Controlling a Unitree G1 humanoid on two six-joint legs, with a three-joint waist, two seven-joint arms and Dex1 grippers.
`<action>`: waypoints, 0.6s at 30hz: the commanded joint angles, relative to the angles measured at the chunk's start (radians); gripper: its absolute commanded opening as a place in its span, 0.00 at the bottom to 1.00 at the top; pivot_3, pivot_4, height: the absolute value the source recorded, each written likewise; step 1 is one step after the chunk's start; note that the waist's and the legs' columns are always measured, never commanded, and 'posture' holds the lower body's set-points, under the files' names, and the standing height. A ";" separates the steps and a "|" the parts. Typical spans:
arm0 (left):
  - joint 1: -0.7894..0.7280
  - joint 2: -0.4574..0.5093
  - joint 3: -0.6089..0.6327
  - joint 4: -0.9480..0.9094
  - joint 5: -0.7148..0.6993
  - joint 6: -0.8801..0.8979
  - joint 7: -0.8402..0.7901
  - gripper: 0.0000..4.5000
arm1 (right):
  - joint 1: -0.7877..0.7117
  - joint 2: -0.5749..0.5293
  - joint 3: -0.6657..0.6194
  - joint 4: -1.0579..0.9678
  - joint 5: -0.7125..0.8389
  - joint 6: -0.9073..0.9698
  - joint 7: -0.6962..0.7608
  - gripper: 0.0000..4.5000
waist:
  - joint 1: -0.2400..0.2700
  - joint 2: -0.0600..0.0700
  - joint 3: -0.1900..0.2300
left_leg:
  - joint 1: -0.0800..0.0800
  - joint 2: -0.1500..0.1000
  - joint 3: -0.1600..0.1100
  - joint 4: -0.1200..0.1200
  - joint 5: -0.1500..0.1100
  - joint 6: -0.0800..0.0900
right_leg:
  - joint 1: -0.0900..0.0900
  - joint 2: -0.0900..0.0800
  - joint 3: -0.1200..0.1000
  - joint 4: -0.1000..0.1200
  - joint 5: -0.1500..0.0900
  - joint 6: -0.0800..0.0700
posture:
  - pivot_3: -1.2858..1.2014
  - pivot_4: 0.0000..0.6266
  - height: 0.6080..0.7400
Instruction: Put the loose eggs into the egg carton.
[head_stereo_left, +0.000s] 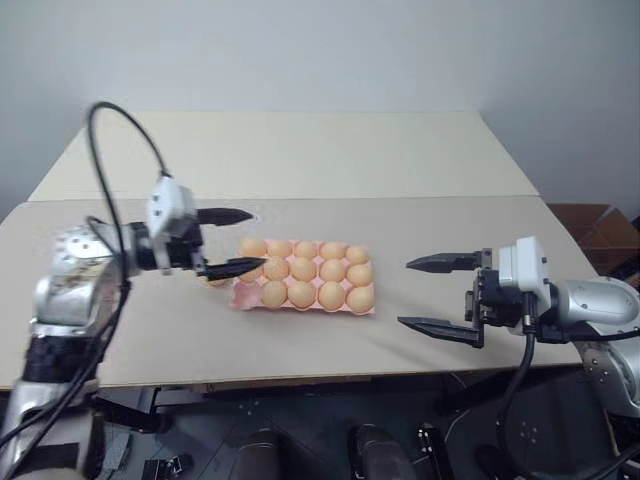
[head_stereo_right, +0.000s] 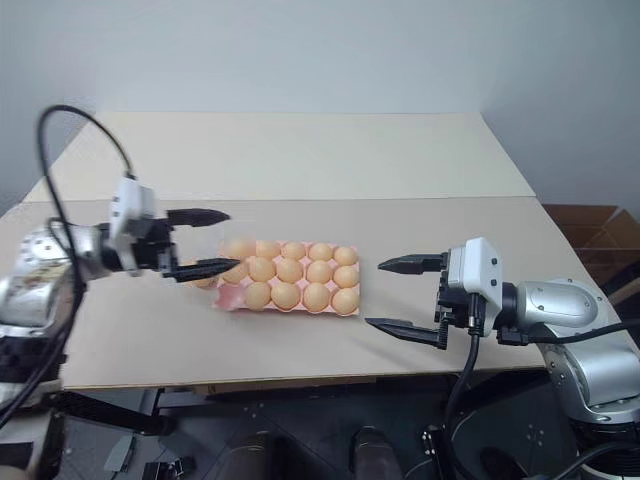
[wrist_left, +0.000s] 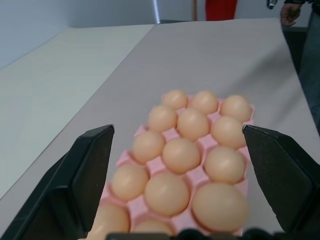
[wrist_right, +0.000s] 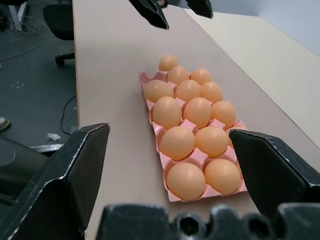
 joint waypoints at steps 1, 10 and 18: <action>0.123 0.079 0.142 -0.026 -0.035 0.001 -0.017 0.99 | -0.013 -0.007 -0.016 -0.018 0.009 -0.029 0.009 1.00 | -0.006 0.000 0.000 | 0.000 0.000 0.000 0.000 0.000 0.000 | 0.000 0.000 0.000 0.000 0.000 0.000 | 0.52 0.24 1.00; 0.564 0.090 0.516 -0.238 -0.195 0.118 0.005 0.99 | -0.029 -0.001 -0.006 0.013 0.001 -0.037 0.013 1.00 | 0.006 0.000 0.000 | 0.000 0.002 0.001 0.000 0.000 0.000 | -0.001 -0.002 -0.001 0.000 -0.003 0.001 | 0.52 0.24 1.00; 0.735 0.038 0.612 -0.365 -0.261 0.178 0.073 0.99 | -0.026 -0.011 -0.017 0.020 0.006 -0.035 0.021 1.00 | 0.018 0.000 0.000 | 0.001 0.002 0.001 0.000 0.000 0.000 | 0.000 -0.002 -0.001 0.001 -0.007 -0.006 | 0.52 0.24 1.00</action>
